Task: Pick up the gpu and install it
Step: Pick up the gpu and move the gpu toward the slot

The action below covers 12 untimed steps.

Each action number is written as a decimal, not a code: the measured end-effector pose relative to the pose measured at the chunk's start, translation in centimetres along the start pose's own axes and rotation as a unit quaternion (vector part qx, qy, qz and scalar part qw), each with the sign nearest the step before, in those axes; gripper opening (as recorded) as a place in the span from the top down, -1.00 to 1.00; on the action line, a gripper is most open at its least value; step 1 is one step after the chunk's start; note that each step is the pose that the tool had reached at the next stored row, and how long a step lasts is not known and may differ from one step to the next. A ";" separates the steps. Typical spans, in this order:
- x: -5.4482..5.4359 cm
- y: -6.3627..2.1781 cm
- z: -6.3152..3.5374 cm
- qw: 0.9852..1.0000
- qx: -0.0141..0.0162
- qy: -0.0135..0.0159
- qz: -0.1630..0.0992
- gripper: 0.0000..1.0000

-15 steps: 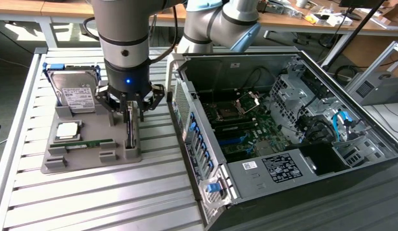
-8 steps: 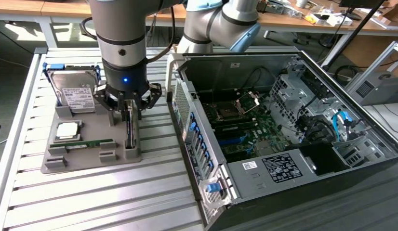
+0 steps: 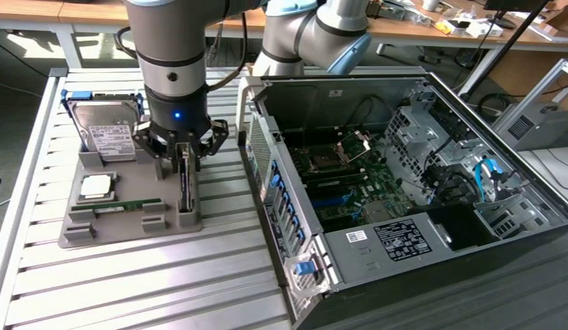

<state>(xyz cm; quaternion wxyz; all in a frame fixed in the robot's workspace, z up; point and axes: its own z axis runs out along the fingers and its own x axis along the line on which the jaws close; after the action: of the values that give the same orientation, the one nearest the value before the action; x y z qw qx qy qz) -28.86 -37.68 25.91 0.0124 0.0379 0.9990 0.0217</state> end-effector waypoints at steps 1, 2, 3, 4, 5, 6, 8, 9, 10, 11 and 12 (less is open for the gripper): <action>0.0 0.07 0.11 1.000 0.000 0.000 0.000 0.16; 0.1 0.10 0.17 1.000 0.000 0.000 0.000 0.16; 0.1 0.13 0.24 1.000 0.000 0.000 0.000 0.16; 0.1 0.17 0.30 1.000 0.000 0.000 0.000 0.16; 0.1 0.20 0.37 1.000 0.000 0.000 0.000 0.16; 0.1 0.22 0.43 1.000 0.000 0.000 0.000 0.16; 0.1 0.26 0.54 1.000 0.000 0.000 0.000 0.16; 0.2 0.27 0.60 1.000 0.000 0.000 0.000 0.16; 0.2 0.28 0.66 1.000 0.000 0.000 0.000 0.16; 0.2 0.29 0.73 1.000 0.000 0.000 0.000 0.16; 0.2 0.31 0.89 1.000 0.000 0.000 0.000 0.16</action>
<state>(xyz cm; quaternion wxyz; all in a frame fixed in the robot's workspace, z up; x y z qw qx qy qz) -29.02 -37.32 25.03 0.0124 0.0379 0.9990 0.0217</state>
